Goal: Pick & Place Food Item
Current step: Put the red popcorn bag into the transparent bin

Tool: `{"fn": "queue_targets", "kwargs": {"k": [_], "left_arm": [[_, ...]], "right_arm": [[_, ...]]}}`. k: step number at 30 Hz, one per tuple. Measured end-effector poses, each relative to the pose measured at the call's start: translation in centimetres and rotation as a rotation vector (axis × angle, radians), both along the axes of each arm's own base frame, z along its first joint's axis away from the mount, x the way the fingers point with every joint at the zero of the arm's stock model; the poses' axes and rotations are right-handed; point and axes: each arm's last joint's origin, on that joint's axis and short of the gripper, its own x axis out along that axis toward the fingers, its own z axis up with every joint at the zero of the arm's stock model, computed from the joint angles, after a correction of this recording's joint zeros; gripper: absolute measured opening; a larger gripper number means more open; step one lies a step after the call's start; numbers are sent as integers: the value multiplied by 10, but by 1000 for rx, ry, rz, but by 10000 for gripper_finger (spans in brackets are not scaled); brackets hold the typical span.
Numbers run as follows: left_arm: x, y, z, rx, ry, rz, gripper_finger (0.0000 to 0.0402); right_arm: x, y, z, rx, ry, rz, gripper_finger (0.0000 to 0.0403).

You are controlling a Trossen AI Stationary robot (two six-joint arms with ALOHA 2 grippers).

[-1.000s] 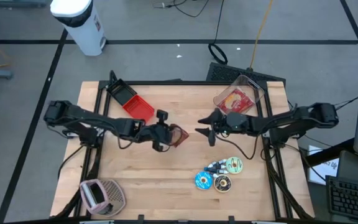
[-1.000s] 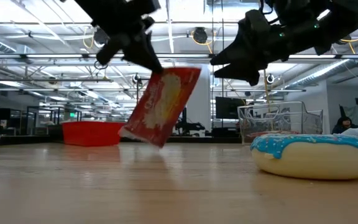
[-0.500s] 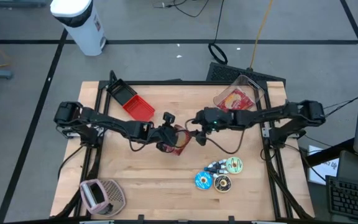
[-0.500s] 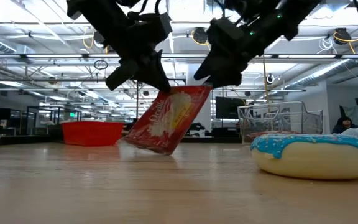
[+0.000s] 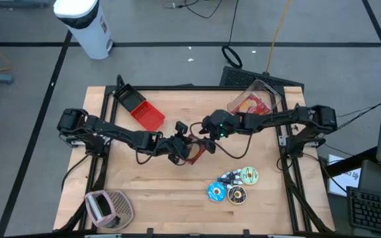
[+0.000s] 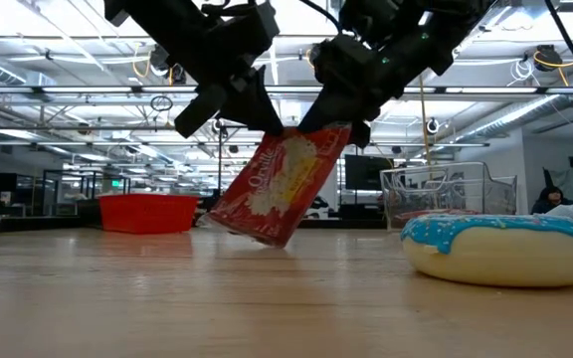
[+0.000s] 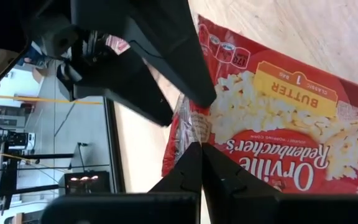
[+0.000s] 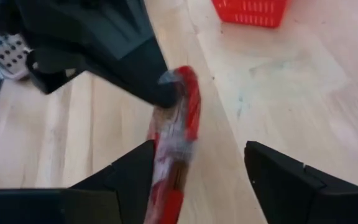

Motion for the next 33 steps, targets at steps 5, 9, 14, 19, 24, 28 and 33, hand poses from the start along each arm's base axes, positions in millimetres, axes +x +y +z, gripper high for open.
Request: {"fn": "queue_targets", "kwargs": {"k": [5, 9, 14, 19, 24, 28, 33], "left_arm": [[0, 1, 0, 0, -2, 6, 2], [0, 1, 0, -1, -2, 7, 2], [0, 1, 0, -19, -18, 32, 11], [0, 1, 1, -50, -47, 77, 20], [0, -4, 4, -61, -109, 125, 22], [1, -7, 13, -119, -186, 124, 47], [-4, -6, 30, -212, -293, 169, 123]], "right_arm": [[0, 3, 0, 40, -4, 71, 172], [0, 4, 0, 40, -7, 88, 109], [0, 3, 1, 6, -19, 107, 19], [0, 3, 1, -11, -23, 114, 8], [0, 3, 2, -22, -29, 124, 3], [0, 4, 1, -21, -24, 131, 2], [0, 4, 1, -21, -20, 131, 1]]}}
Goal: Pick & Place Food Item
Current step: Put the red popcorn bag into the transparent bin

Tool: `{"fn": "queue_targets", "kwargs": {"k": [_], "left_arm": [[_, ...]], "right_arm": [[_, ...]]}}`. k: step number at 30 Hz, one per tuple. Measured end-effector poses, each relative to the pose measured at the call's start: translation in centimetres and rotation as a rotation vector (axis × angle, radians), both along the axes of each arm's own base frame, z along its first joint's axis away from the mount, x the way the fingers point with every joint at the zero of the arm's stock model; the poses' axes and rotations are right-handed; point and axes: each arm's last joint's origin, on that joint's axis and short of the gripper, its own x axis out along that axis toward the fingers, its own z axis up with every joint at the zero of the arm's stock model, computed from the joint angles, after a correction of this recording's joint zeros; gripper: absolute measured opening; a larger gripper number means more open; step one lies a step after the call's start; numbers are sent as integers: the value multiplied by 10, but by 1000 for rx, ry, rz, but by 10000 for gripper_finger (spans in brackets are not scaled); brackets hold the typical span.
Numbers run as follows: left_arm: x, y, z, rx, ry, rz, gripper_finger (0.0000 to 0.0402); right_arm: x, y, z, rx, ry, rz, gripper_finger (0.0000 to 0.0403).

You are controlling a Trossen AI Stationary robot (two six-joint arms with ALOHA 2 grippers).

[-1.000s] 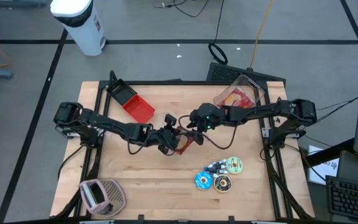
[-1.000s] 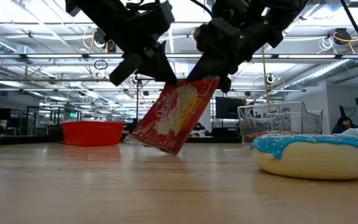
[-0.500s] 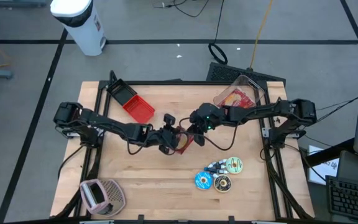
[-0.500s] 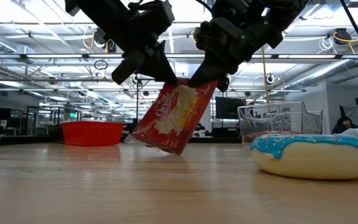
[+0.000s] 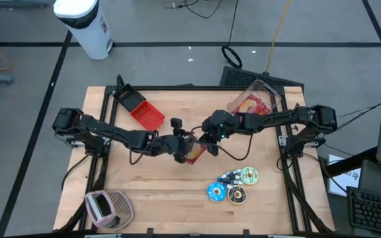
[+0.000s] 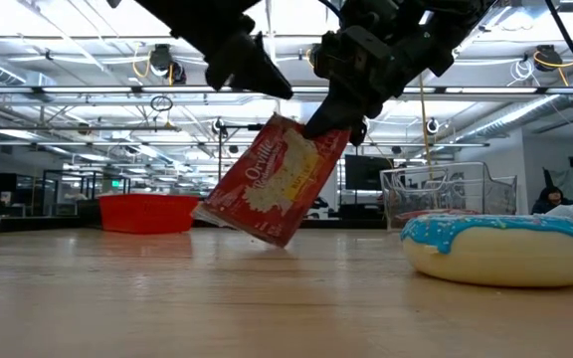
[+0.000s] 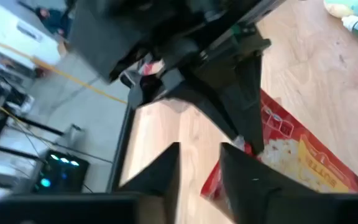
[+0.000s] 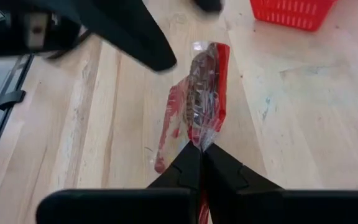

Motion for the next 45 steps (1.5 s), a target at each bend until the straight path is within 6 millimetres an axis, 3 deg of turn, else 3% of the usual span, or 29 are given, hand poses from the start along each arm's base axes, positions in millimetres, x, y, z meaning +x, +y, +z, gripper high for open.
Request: {"fn": "queue_targets", "kwargs": {"k": [8, 13, 19, 23, 29, 36, 45], "left_arm": [[-22, -2, 37, -104, -143, 16, 225], [-48, 2, 64, -215, -168, -96, 250], [-81, 30, 80, -408, -173, -225, 262], [-105, 47, 64, -486, -222, -233, 260], [-148, 61, 29, -553, -345, -112, 260], [-195, 58, 5, -621, -501, -109, 262], [-227, 56, -20, -617, -652, -72, 264]], "right_arm": [[0, 0, 0, -2, 5, -2, 1], [0, 0, 0, -19, 0, 9, 1], [0, 0, 0, -28, -8, 13, 0], [0, 0, 0, -28, -7, 13, 0], [0, 0, 0, -41, -10, 22, 0], [0, 0, 0, -53, -13, 29, 0], [1, -1, 1, -65, -24, 36, 0]]}}
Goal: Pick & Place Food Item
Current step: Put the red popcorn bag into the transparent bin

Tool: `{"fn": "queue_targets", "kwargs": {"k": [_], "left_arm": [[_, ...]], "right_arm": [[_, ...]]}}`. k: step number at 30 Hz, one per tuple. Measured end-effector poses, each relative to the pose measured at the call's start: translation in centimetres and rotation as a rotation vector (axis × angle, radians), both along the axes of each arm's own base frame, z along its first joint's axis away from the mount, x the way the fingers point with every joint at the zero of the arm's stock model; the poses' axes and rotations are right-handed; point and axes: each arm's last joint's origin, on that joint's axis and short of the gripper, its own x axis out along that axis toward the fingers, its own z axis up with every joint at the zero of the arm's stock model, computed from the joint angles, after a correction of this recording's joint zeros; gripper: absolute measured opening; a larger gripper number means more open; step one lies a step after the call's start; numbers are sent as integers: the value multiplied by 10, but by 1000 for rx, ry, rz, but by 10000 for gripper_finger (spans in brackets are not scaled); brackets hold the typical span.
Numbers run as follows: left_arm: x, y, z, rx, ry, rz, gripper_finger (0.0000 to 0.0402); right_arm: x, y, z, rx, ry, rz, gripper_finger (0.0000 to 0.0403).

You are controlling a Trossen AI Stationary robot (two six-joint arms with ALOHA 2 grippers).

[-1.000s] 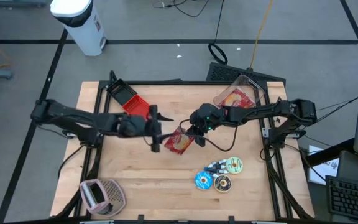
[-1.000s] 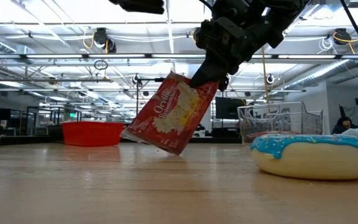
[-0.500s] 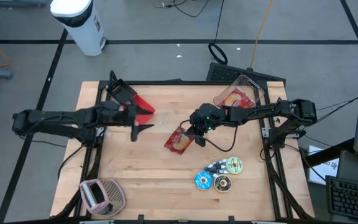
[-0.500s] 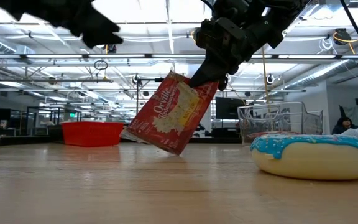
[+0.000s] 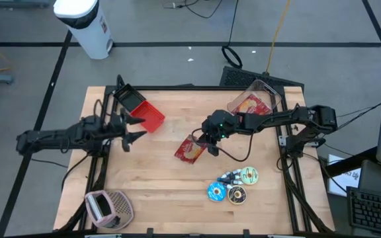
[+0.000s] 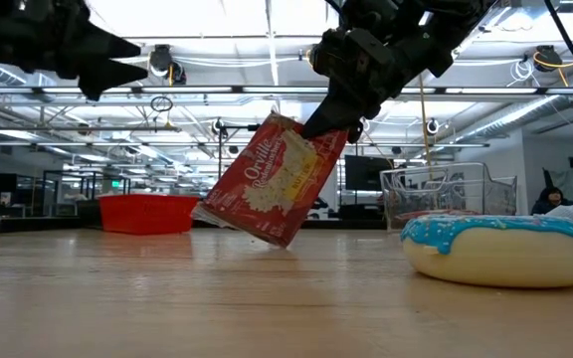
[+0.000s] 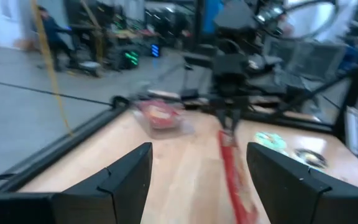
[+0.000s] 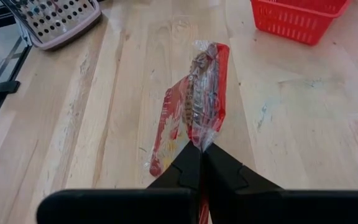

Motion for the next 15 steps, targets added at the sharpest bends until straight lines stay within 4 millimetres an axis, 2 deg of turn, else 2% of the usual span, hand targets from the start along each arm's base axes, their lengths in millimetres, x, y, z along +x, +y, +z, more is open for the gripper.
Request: {"fn": "queue_targets", "kwargs": {"k": [7, 15], "left_arm": [[-12, 0, -11, 7, -65, 50, 267], [-12, 1, -36, -50, -39, 74, 267]], "right_arm": [[0, 1, 0, 0, 0, 2, 0], [0, 1, 0, -1, -6, 2, 0]]}}
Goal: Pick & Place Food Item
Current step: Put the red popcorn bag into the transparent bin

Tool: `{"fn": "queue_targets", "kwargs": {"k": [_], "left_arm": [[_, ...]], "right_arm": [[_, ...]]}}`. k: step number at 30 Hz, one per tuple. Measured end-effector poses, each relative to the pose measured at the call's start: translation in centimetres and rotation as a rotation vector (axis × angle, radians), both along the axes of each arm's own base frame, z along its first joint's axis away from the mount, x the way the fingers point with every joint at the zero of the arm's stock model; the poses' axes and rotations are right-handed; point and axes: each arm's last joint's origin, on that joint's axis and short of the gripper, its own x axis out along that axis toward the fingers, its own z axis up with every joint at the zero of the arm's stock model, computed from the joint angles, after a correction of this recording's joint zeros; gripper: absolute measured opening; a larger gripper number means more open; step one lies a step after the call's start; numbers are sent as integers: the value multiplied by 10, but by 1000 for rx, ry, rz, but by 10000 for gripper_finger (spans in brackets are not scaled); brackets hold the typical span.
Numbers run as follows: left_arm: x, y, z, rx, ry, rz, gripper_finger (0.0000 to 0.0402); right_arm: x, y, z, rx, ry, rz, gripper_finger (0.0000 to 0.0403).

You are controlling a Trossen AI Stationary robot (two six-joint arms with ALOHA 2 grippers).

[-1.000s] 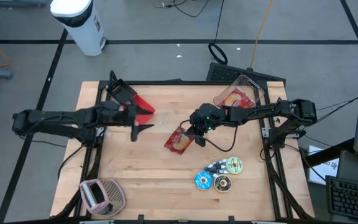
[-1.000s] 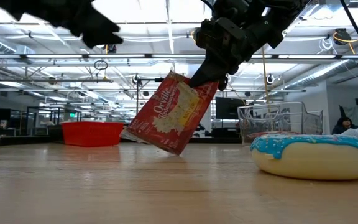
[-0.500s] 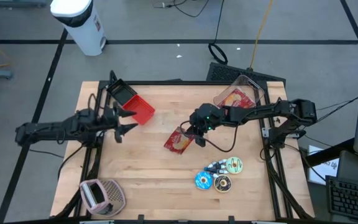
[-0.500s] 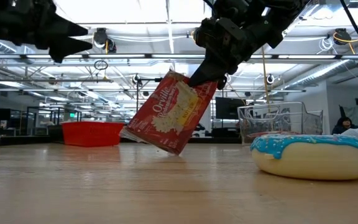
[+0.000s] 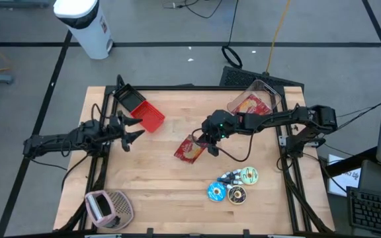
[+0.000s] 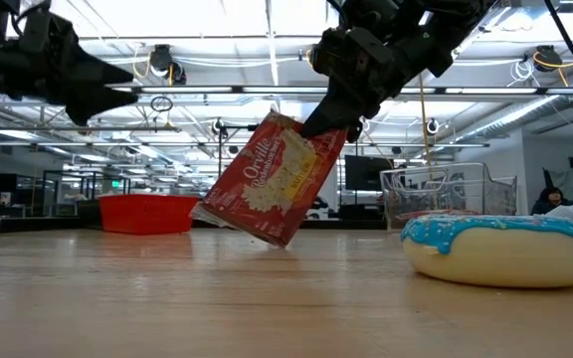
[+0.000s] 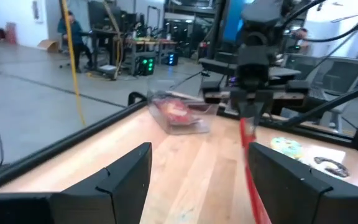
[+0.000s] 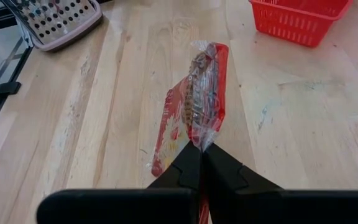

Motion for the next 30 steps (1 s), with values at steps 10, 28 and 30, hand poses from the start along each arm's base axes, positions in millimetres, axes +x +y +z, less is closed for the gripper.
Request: {"fn": "queue_targets", "kwargs": {"k": [10, 28, 30], "left_arm": [[3, 0, -17, -18, -18, -26, 267], [4, 1, -18, -57, -13, 9, 267], [4, 1, -18, -47, -10, 9, 267]], "right_arm": [[0, 0, 0, 0, 0, 0, 0], [0, 0, 1, 3, -6, -3, 0], [0, 0, 2, 3, -12, -4, 0]]}}
